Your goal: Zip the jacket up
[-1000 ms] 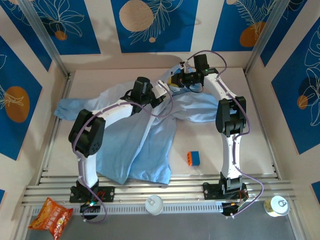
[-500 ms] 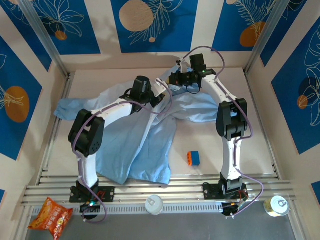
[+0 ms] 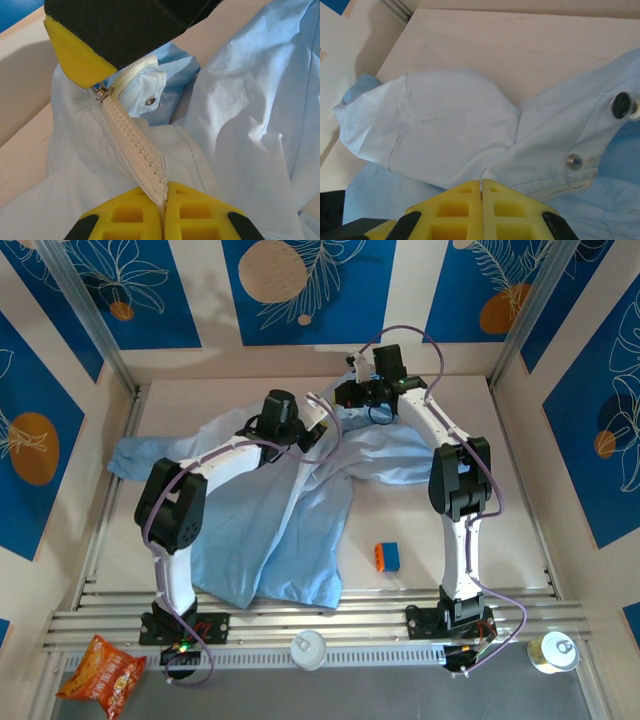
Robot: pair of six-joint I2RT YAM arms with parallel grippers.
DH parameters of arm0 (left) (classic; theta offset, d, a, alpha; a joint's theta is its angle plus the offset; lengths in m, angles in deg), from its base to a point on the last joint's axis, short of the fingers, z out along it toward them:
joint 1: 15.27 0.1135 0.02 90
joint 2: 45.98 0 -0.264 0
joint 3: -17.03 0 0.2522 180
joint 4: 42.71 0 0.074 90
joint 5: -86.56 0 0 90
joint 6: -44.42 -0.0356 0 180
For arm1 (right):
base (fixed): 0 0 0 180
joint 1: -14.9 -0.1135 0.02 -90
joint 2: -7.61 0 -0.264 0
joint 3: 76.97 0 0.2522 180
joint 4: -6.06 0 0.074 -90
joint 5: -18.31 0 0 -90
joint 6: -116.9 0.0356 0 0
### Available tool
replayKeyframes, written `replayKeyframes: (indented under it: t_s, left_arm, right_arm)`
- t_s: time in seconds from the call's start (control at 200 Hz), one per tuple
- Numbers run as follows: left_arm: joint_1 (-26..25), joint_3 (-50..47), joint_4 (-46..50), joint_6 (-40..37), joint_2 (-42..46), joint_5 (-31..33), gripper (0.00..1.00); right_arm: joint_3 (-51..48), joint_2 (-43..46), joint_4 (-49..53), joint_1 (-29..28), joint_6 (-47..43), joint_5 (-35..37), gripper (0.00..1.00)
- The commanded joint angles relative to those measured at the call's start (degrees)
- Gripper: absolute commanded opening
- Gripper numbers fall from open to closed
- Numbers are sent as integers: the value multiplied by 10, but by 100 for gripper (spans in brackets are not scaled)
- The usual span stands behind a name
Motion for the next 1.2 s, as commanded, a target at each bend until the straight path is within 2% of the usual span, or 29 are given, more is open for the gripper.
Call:
replayKeyframes:
  t_s: [0.0, 0.52, 0.845, 0.92, 1.0, 1.12, 1.195]
  left_arm:
    - [4, -6, 8, 8, 32, -31, 0]
    - [5, -10, 4, 7, 30, -33, 0]
    - [11, 24, 10, 20, -6, -23, 0]
    - [14, 39, 15, 32, -15, -18, 24]
    - [17, 46, 14, 45, -16, -12, 42]
    - [23, 39, 6, 65, 2, -4, 57]
    - [29, 23, -3, 72, 21, 0, 60]
  right_arm:
    - [34, -24, -13, 19, -17, 45, 0]
    - [195, -135, 60, 47, -41, 66, 0]
    - [289, -192, 75, 50, -55, 82, 0]
    - [320, -213, 73, 53, -56, 97, 0]
    - [362, -243, 71, 60, -52, 107, 0]
    - [425, -292, 63, 70, -48, 105, 0]
    - [432, -308, 44, 74, -47, 104, 0]
